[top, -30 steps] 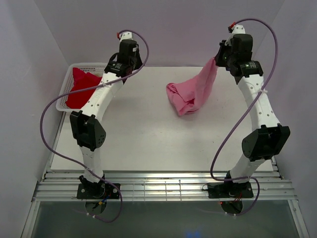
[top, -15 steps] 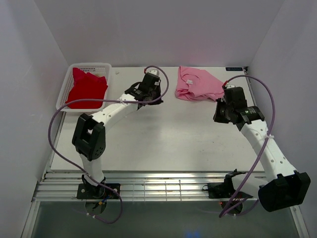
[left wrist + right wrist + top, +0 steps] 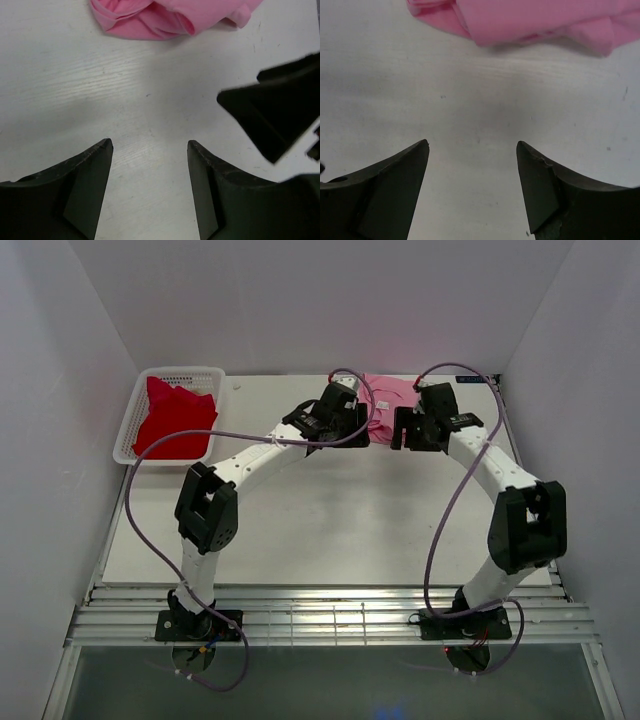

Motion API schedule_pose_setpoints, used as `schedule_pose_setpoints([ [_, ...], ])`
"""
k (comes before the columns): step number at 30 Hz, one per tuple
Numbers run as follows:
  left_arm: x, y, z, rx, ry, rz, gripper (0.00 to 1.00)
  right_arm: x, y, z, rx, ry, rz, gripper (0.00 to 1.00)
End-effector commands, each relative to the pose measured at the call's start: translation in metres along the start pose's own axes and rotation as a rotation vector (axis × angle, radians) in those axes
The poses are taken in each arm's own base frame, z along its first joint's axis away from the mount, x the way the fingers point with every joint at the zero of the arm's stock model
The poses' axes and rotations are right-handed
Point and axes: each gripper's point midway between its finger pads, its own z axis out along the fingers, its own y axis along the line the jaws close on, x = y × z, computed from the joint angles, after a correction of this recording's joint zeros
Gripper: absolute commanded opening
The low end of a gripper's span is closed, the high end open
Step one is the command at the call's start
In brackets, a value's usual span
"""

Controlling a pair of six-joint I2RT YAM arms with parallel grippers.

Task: Fold and stack the t-shirts
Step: Flatten out the tshirt

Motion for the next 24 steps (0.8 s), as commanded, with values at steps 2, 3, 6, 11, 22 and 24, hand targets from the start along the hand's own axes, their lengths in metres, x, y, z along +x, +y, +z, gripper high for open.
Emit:
schedule_pose_setpoints([
  [2,-0.01,0.016,-0.045,-0.051,-0.055,0.009,0.73,-0.072,0.022,0.024,-0.089,-0.132,-0.107,0.77],
  [3,-0.007,0.019,-0.047,-0.059,-0.05,0.007,0.75,-0.08,0.024,0.036,-0.091,-0.132,-0.118,0.77],
  [6,0.007,0.027,-0.054,-0.077,-0.032,-0.014,0.75,-0.084,0.02,0.063,-0.078,-0.112,-0.153,0.77],
  [11,0.019,0.037,-0.063,-0.098,-0.018,-0.031,0.75,-0.086,0.014,0.102,-0.055,-0.065,-0.202,0.77],
  [22,0.012,0.056,-0.076,-0.131,-0.043,-0.057,0.75,-0.061,-0.004,0.127,0.051,0.03,-0.276,0.56],
  [24,0.008,0.059,-0.079,-0.137,-0.055,-0.06,0.75,-0.063,-0.008,0.123,0.075,0.023,-0.28,0.38],
])
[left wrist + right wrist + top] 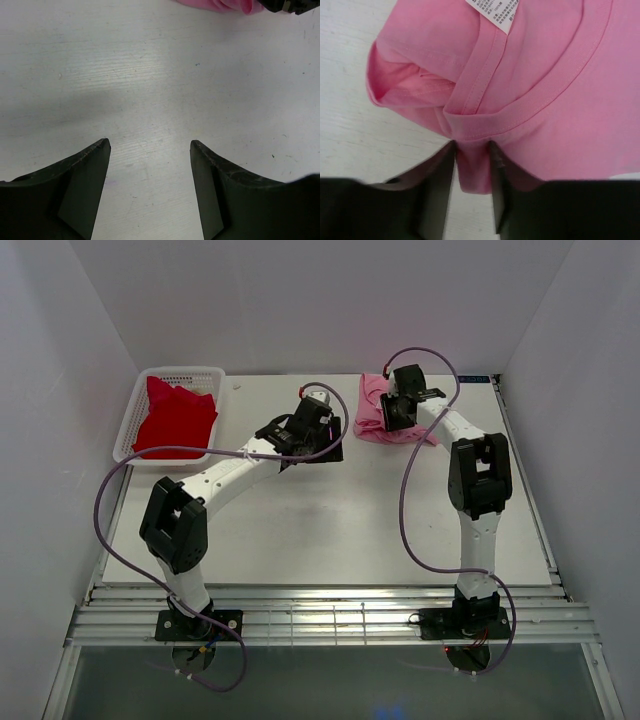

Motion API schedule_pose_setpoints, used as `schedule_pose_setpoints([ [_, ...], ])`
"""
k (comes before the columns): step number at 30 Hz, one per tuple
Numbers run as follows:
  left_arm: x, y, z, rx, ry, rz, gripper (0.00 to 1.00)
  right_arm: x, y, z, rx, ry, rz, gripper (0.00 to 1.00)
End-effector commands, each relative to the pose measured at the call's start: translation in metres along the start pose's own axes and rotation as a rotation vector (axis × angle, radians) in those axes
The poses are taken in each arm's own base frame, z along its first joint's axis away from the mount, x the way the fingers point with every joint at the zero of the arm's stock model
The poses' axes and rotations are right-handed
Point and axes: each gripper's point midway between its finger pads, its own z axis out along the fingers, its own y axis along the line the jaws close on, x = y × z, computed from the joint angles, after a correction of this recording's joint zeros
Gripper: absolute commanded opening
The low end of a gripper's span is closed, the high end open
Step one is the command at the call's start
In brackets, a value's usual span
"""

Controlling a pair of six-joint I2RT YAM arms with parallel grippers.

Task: Fold and stack the t-shirts
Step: Flatten out the tshirt

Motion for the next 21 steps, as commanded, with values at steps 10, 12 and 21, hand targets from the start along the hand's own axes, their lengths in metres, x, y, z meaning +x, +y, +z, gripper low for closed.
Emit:
schedule_pose_setpoints([
  [10,-0.03,0.01,-0.03,0.002,-0.091,-0.056,0.75,-0.062,0.01,-0.061,0.033,-0.144,-0.041,0.09],
  [12,-0.031,0.011,-0.033,0.003,-0.101,-0.06,0.75,-0.076,0.022,-0.082,0.0,-0.182,-0.044,0.09],
  [21,-0.037,0.019,-0.037,-0.018,-0.126,-0.092,0.75,-0.182,0.107,-0.266,-0.234,-0.548,-0.023,0.12],
])
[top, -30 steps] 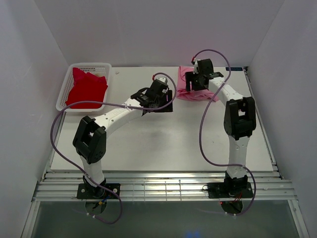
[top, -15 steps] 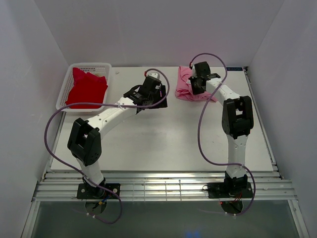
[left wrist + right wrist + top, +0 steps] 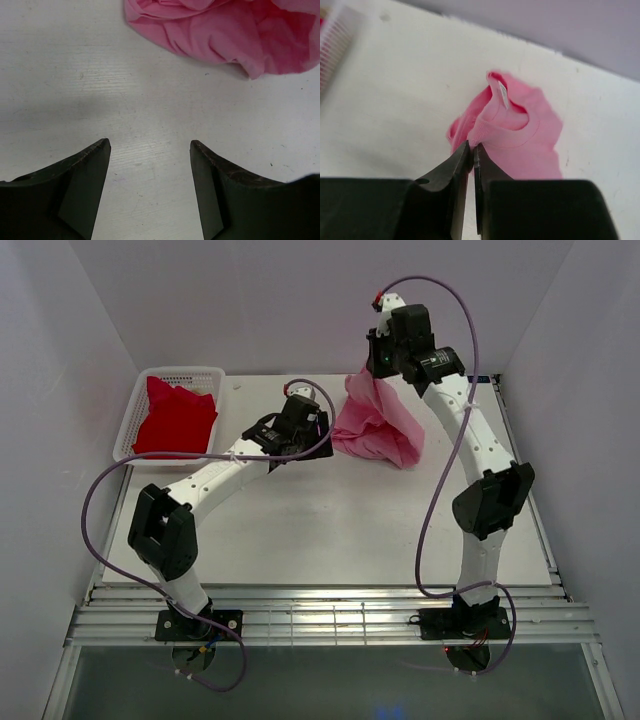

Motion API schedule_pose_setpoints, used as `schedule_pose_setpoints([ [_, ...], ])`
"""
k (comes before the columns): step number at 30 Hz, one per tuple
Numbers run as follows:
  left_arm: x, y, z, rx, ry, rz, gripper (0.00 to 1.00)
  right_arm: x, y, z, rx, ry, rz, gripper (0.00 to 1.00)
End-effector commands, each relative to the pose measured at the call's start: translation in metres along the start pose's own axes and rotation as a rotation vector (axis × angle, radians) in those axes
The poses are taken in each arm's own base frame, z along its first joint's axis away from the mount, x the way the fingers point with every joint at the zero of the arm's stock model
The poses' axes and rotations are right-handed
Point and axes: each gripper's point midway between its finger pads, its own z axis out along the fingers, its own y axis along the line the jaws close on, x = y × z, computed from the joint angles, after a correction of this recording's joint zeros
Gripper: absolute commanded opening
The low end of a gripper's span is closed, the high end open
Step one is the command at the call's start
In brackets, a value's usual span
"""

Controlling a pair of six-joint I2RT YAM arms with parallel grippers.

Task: Fold and stack the t-shirts
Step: Flatten out the tshirt

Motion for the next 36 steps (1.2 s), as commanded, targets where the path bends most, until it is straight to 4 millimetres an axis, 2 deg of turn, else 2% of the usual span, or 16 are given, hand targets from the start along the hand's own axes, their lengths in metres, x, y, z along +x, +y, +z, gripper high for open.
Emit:
schedule_pose_setpoints([
  [1,-0.029,-0.003,-0.024,0.018,-0.091,-0.045,0.75,-0.1,0.052,-0.105,-0.123,-0.279,0.011,0.13],
  [2,-0.031,-0.003,-0.025,0.016,-0.098,-0.048,0.75,-0.113,0.053,-0.129,-0.122,-0.331,0.016,0.13],
  [4,-0.038,-0.002,-0.027,0.003,-0.121,-0.061,0.75,-0.115,0.043,-0.142,-0.067,-0.358,0.031,0.14],
  [5,-0.043,-0.003,-0.03,0.002,-0.136,-0.064,0.75,-0.119,0.039,-0.163,-0.044,-0.388,0.031,0.15],
  [7,-0.052,-0.001,-0.034,-0.016,-0.168,-0.07,0.75,-0.098,0.021,-0.159,0.048,-0.345,0.028,0.15],
  [8,-0.058,-0.003,-0.036,-0.015,-0.187,-0.076,0.74,-0.094,0.007,-0.172,0.117,-0.357,0.033,0.15],
  [10,-0.064,-0.003,-0.035,-0.019,-0.206,-0.078,0.75,-0.053,-0.01,-0.152,0.183,-0.253,0.035,0.14],
  [12,-0.068,-0.003,-0.025,-0.036,-0.207,-0.059,0.75,-0.029,-0.035,-0.153,0.256,-0.212,0.094,0.13],
  [13,-0.07,-0.003,-0.02,-0.045,-0.211,-0.052,0.75,-0.001,-0.043,-0.142,0.279,-0.148,0.11,0.13],
  [16,-0.078,0.002,0.008,-0.103,-0.22,-0.031,0.75,0.024,-0.073,-0.151,0.371,-0.127,0.184,0.12],
  [21,-0.086,-0.017,0.053,-0.075,-0.179,0.017,0.73,0.105,-0.114,-0.155,0.587,0.043,0.19,0.13],
  [24,-0.084,-0.031,0.056,-0.027,-0.154,0.013,0.72,0.146,-0.112,-0.143,0.578,0.136,0.175,0.34],
  [25,-0.08,-0.034,0.053,-0.005,-0.156,0.03,0.72,0.15,-0.108,-0.137,0.543,0.138,0.168,0.54],
  [27,-0.068,-0.039,0.051,0.03,-0.136,0.054,0.72,0.158,-0.088,-0.122,0.401,0.133,0.147,0.66],
  [28,-0.054,-0.045,0.052,0.072,-0.101,0.076,0.72,0.146,-0.075,-0.113,0.312,0.074,0.141,0.73],
  [36,0.003,-0.081,0.068,0.174,0.012,0.152,0.67,0.15,-0.03,-0.057,-0.003,0.106,0.084,0.78],
])
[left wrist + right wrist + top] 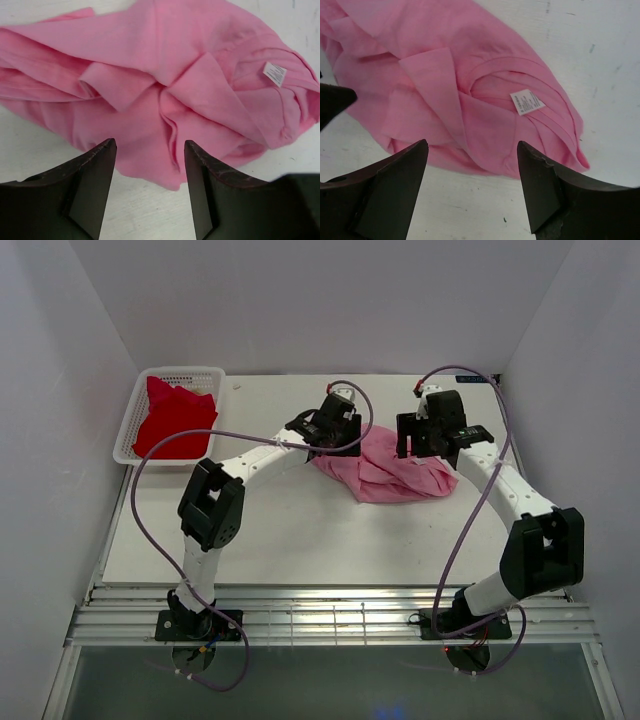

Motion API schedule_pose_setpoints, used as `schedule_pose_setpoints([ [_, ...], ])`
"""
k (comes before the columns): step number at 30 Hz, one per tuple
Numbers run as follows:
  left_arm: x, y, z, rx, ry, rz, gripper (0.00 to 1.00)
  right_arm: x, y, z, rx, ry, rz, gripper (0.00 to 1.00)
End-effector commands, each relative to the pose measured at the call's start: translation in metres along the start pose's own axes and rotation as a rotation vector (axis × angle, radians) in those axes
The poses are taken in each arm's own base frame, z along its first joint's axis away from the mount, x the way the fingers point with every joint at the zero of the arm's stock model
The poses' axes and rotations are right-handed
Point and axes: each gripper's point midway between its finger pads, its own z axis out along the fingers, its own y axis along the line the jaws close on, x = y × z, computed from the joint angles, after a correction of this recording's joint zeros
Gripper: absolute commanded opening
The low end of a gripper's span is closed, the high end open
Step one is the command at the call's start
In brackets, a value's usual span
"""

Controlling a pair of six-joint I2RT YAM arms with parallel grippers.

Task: Fold and stack the t-shirts
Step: Flatten out the tshirt

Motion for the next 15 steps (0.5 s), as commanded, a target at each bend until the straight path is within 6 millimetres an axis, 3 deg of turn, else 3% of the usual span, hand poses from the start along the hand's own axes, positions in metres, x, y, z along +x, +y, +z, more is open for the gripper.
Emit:
schedule_pose_setpoints([
  [1,-0.005,-0.038,-0.01,0.112,-0.026,0.033,0.67,-0.019,0.033,0.021,-0.188,-0.046,-0.057,0.77],
  [10,0.026,-0.023,0.021,0.02,0.071,0.028,0.63,0.005,0.059,0.066,-0.326,0.071,-0.027,0.72],
  [15,0.034,-0.004,0.024,-0.068,0.083,0.034,0.61,0.001,0.081,0.058,-0.392,0.038,-0.051,0.7],
])
